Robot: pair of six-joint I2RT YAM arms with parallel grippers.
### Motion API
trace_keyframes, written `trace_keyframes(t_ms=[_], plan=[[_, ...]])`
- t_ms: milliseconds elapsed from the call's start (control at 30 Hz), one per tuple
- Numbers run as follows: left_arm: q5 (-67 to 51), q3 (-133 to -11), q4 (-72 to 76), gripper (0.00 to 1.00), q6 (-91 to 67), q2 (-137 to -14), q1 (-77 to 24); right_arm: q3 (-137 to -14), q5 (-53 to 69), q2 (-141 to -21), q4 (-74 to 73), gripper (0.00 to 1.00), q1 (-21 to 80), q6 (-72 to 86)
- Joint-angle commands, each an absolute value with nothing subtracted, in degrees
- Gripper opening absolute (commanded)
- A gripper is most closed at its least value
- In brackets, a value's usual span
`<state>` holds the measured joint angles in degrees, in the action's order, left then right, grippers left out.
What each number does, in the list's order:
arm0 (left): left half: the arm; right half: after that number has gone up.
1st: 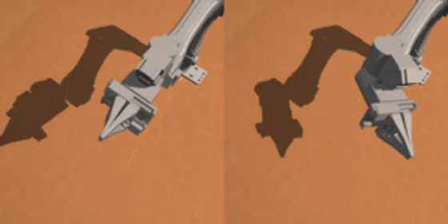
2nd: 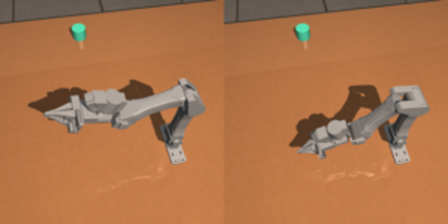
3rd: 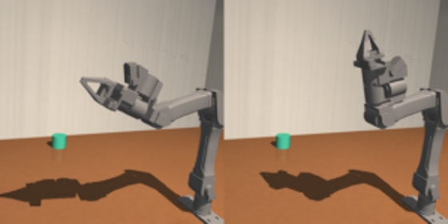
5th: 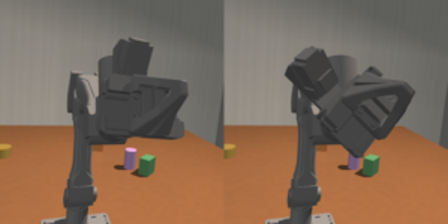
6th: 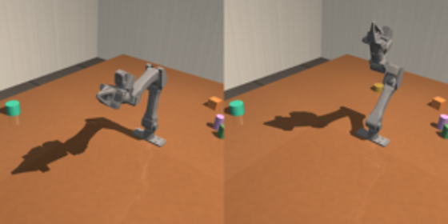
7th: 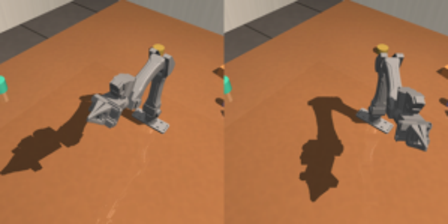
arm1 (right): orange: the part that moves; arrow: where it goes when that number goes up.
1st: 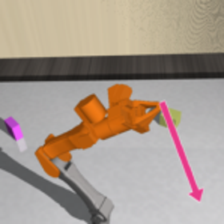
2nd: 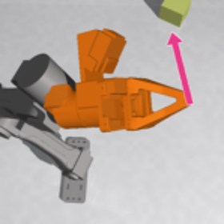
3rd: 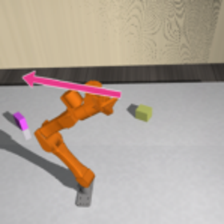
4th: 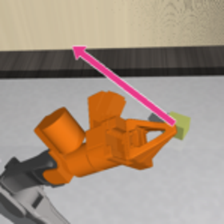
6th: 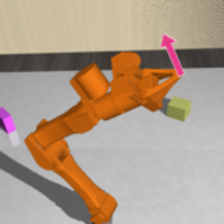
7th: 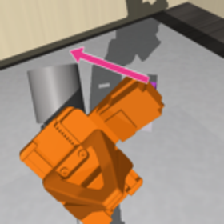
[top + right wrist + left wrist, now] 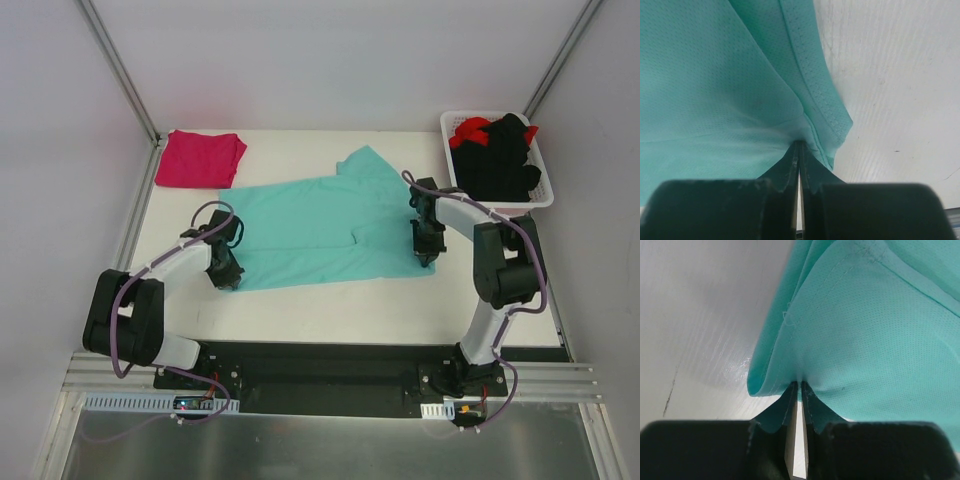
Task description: Fold and stack the t-shirts
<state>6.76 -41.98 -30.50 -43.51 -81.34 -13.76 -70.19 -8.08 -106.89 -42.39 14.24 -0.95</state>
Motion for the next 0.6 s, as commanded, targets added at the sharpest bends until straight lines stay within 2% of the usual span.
trace_keyframes(t_ms=[0, 567], plan=[[4.83, -38.15, -30.32, 0.07, -44.91, -81.21, -12.92, -65.66, -6.77, -104.08, -43.24, 0.01, 15.73, -0.27], [2.98, -32.88, -36.12, 0.02, -46.49, -72.97, -12.13, -51.86, -10.1, -91.32, -46.14, 0.01, 21.09, 5.27]])
